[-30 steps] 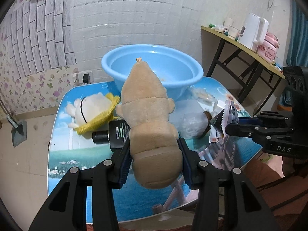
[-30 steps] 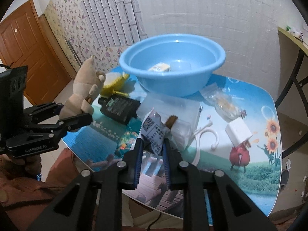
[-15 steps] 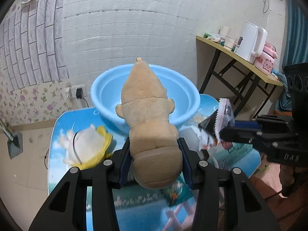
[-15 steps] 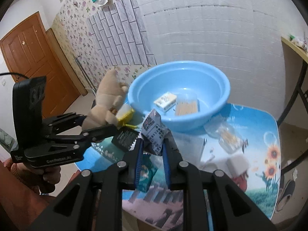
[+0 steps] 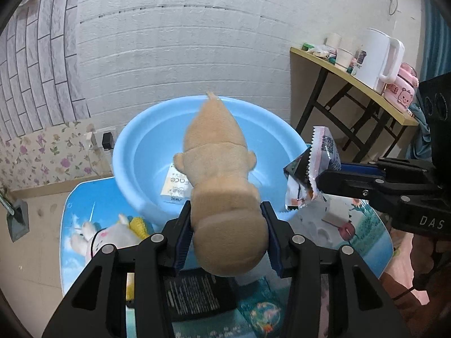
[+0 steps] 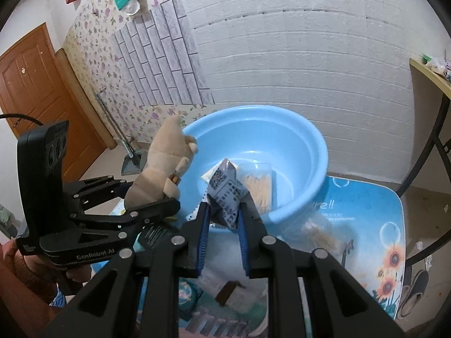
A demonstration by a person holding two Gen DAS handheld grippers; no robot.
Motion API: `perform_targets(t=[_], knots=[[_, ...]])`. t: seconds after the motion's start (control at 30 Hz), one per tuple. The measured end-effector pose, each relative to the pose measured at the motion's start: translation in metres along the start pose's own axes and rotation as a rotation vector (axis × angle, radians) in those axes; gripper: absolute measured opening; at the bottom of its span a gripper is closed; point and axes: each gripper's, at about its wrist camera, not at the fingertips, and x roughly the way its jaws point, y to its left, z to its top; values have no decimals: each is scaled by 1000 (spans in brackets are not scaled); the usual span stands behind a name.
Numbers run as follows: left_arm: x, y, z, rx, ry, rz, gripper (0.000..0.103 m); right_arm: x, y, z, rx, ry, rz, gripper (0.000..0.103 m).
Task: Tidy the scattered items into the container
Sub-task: 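Carry the plush toy and printed packet over the blue basin with both tools, then open both tools to drop the plush toy and packet into the basin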
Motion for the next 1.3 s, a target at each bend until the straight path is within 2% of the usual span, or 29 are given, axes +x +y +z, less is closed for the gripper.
perform_targets(t=[0.43, 0.47, 0.6, 0.8, 0.97, 1.13, 1.3], knots=[[16, 5, 2, -15, 11, -18, 50, 35, -6, 2, -1, 61, 8, 19], [15, 6, 0, -15, 6, -22, 52, 39, -5, 3, 0, 66, 9, 19], [8, 5, -2, -8, -3, -44, 70, 46, -2, 1, 7, 84, 5, 22], [-1, 3, -8, 2, -9, -33, 79, 43, -2, 1, 22, 83, -18, 25], [-6, 7, -16, -20, 3, -22, 80, 34, -1, 0, 31, 71, -35, 28], [-17, 14, -25, -43, -2, 10, 80, 23, -4, -8, 54, 63, -49, 28], [-30, 23, -37, -72, -8, 57, 88, 9, -6, -17, 67, 52, -76, 28]])
